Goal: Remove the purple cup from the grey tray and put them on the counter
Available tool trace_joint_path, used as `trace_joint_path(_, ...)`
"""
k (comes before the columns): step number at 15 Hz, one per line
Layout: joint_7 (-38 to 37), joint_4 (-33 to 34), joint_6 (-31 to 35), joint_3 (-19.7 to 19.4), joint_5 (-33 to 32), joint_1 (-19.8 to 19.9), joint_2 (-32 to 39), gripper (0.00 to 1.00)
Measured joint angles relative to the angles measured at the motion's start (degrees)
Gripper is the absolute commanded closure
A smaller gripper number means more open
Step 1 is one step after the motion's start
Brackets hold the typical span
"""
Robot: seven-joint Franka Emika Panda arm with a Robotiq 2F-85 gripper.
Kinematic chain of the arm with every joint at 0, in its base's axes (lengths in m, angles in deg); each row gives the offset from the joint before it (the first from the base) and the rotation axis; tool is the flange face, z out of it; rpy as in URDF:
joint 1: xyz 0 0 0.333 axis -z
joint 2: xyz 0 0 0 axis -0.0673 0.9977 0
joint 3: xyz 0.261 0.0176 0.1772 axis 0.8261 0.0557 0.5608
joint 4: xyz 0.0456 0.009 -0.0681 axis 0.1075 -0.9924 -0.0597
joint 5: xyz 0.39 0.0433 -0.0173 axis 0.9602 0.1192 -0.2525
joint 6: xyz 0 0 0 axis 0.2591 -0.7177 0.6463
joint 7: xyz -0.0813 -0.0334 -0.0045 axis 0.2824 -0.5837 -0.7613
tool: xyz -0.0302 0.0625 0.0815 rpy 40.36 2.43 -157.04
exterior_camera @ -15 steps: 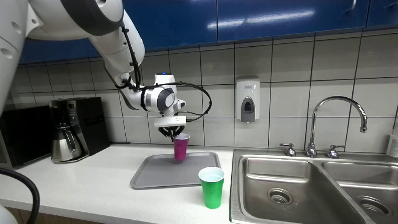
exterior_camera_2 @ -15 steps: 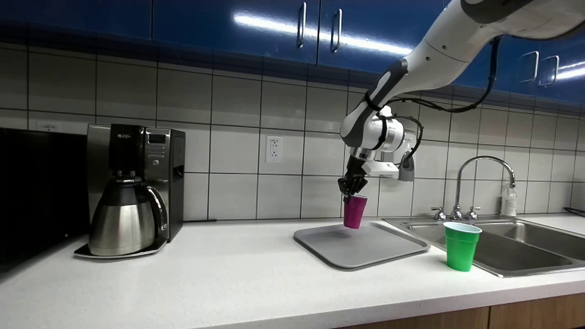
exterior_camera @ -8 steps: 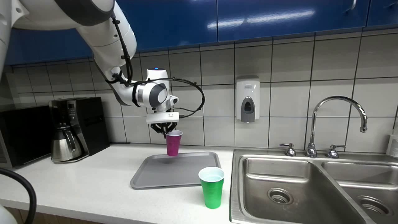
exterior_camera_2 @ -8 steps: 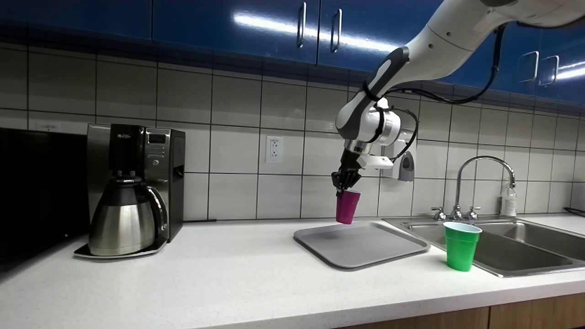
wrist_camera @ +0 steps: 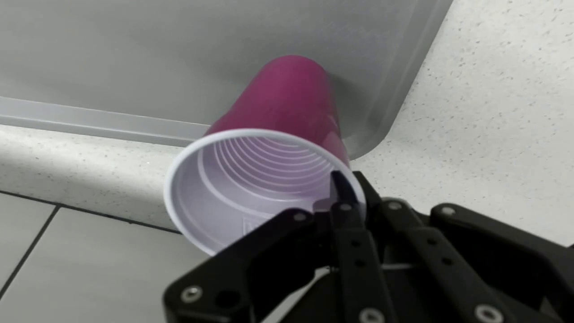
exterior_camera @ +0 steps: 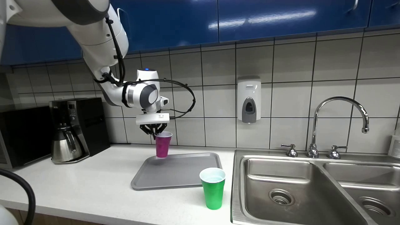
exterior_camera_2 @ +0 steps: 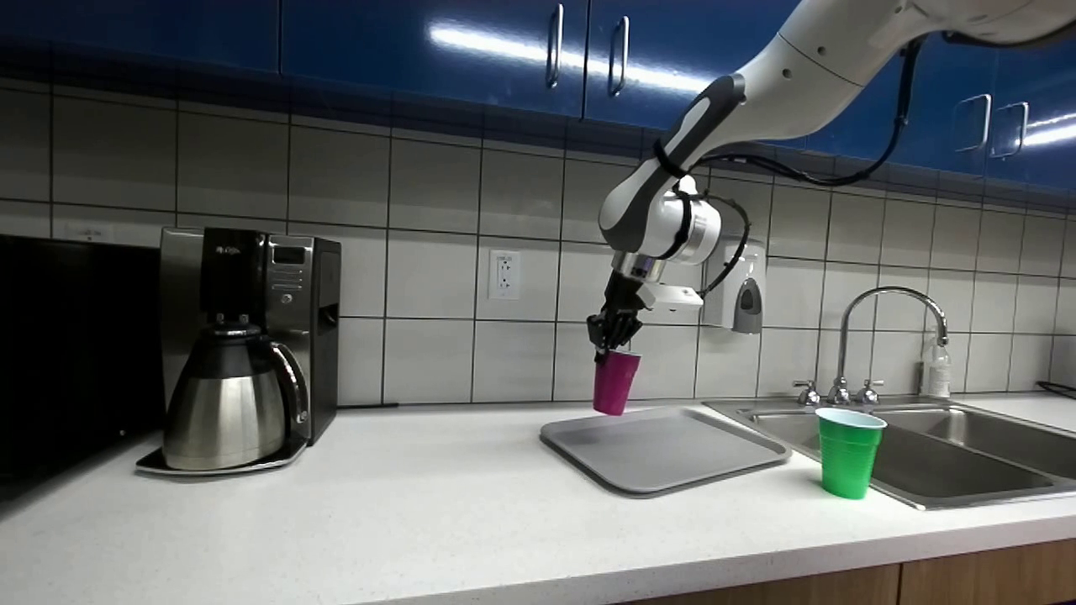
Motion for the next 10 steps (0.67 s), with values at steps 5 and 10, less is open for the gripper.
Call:
trace_joint_path(5, 0.1, -0.4, 0.0, 2.4, 0.0, -0.6, 0.0, 0.99)
trace_joint_path(10, 0.9, -0.6, 0.0, 4.2, 0.0, -1.6, 0.0, 0.99)
